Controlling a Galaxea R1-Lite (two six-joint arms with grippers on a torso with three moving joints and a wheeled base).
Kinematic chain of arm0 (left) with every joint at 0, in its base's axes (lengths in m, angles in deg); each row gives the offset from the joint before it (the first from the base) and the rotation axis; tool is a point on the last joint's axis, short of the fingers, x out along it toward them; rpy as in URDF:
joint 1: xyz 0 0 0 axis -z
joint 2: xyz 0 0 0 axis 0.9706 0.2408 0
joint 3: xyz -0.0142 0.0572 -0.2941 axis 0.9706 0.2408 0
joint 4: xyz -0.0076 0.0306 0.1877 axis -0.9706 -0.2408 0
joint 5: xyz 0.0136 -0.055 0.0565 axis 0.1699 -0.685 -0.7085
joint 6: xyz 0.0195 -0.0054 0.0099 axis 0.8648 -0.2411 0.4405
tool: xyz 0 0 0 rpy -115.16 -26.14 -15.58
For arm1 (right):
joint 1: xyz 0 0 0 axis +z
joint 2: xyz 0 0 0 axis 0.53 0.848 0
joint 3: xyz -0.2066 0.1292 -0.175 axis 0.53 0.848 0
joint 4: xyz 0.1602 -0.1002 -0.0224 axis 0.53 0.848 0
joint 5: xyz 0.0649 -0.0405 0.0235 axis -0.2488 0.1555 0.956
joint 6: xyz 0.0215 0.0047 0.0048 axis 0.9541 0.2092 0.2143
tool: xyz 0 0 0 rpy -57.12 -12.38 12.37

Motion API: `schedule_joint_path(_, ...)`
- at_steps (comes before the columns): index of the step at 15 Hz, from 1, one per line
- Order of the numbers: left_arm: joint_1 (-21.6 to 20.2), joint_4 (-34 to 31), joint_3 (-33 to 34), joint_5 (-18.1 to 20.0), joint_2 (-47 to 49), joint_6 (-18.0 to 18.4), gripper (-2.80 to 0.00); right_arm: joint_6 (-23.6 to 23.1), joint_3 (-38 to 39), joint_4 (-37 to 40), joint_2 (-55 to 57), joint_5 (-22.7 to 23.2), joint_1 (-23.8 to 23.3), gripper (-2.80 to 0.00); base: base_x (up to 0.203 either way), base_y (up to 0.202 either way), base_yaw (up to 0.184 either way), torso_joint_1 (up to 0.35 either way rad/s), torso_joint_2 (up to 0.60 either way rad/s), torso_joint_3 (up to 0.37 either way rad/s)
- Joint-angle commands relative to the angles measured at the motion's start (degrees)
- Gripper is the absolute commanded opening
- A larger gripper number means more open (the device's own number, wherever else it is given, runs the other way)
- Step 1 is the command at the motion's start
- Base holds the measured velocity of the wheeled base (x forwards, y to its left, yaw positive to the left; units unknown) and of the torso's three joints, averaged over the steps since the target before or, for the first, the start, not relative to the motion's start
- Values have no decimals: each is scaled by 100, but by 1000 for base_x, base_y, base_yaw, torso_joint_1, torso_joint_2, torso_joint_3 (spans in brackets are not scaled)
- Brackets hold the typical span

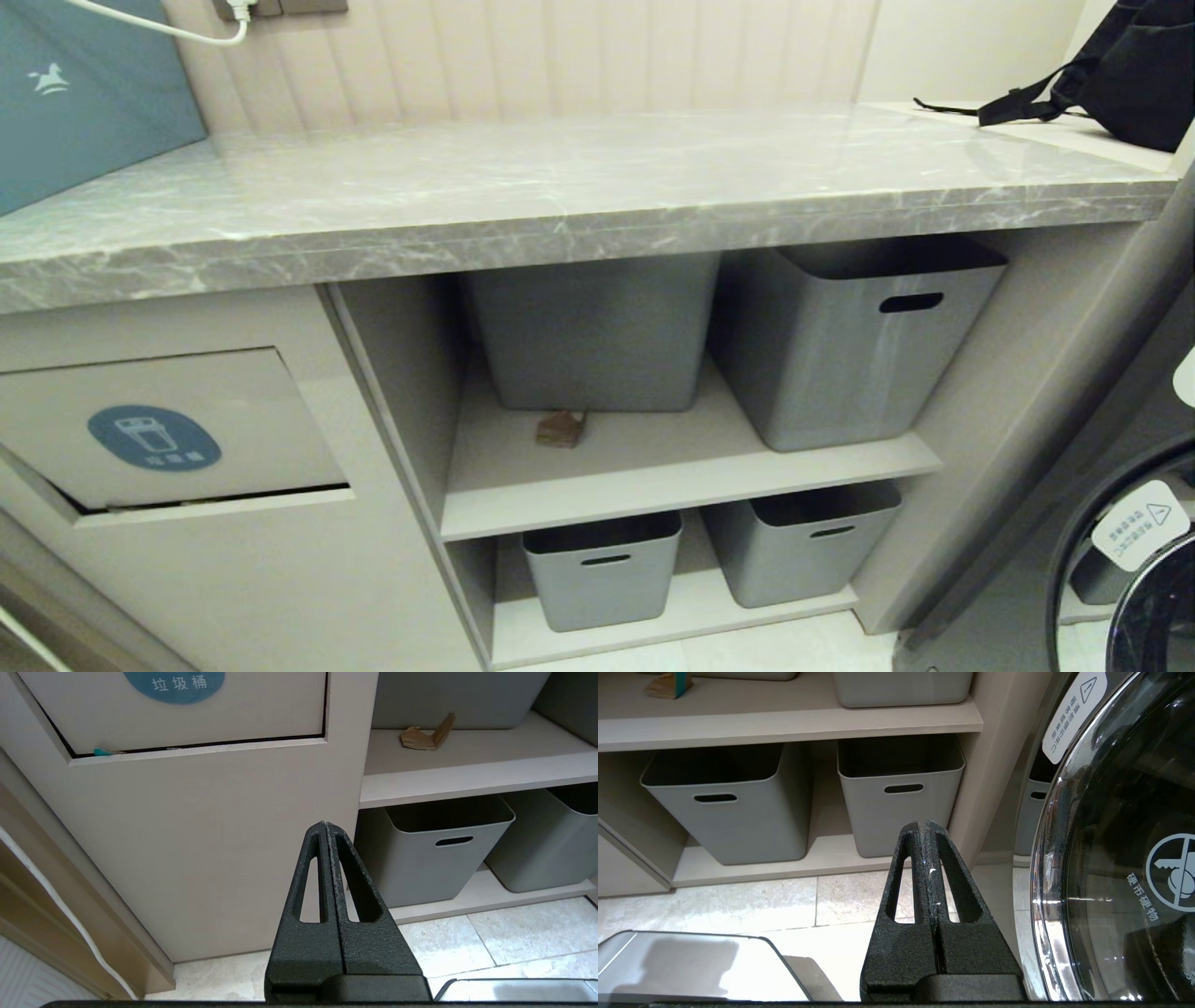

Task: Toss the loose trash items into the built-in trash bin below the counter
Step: Pick up the garbage

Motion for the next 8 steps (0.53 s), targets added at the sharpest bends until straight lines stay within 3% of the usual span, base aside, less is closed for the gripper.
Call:
schedule_joint_path(1,-4,-60,-428,322,78,3,-280,2,0,9,-2,-2,-1,-280,0,0,0,0,0,0)
schedule_joint_path(2,-4,-179,-703,764,284,6,-280,-16,-1,9,-2,6,4,-280,0,0,0,0,0,0)
schedule_joint_path(4,-4,-665,-1411,2209,835,12,-280,2,0,9,-2,7,-1,-280,0,0,0,0,0,0)
schedule_joint_path(5,-6,-903,-1712,2707,1224,39,-280,-16,0,9,-2,7,2,-280,0,0,0,0,0,0)
schedule_joint_path(8,8,-997,-2316,3530,2700,351,-280,-18,-3,5,-2,7,5,-280,0,0,0,0,0,0)
